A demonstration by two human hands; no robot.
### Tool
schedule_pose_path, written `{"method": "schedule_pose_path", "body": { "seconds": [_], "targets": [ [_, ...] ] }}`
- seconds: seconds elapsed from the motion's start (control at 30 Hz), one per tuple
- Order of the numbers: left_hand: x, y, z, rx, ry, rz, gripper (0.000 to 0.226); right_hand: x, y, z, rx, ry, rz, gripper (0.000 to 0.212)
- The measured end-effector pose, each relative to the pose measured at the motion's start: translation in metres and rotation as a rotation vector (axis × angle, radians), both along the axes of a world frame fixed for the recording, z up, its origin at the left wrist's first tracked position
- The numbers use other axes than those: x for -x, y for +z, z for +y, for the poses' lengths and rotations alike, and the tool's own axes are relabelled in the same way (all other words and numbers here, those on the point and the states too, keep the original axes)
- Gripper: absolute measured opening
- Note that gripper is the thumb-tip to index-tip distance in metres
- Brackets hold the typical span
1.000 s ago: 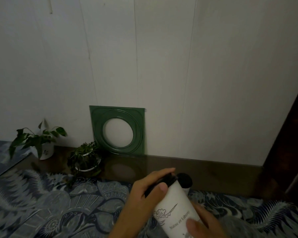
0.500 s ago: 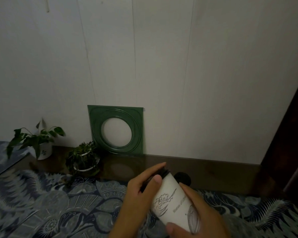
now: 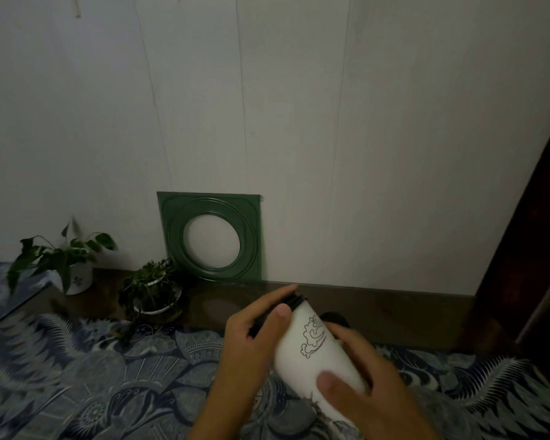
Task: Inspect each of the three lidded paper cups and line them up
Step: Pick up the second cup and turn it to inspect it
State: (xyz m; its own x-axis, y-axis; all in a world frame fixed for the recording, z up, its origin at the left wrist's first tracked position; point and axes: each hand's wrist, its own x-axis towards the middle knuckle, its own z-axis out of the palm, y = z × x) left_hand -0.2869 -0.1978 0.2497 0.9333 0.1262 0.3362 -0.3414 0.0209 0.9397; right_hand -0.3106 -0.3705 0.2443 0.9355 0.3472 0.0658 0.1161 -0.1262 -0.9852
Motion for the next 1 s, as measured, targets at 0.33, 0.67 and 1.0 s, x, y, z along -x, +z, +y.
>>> {"method": "schedule_pose_path", "body": {
  "seconds": [0.33, 0.67, 1.0],
  "targets": [
    [0.004, 0.006, 0.002, -0.074, -0.007, -0.004, 0.035, 0.000, 0.000, 0.000, 0.279, -0.128, -0.236, 0.078],
    [0.002, 0.003, 0.003, -0.115, -0.064, 0.018, 0.049, -0.016, 0.007, -0.012, -0.400, 0.086, 0.475, 0.079],
    [0.013, 0.013, -0.021, 0.540, -0.196, 0.479, 0.049, -0.015, 0.037, 0.000, -0.202, -0.318, -0.377, 0.063]
  ]
}}
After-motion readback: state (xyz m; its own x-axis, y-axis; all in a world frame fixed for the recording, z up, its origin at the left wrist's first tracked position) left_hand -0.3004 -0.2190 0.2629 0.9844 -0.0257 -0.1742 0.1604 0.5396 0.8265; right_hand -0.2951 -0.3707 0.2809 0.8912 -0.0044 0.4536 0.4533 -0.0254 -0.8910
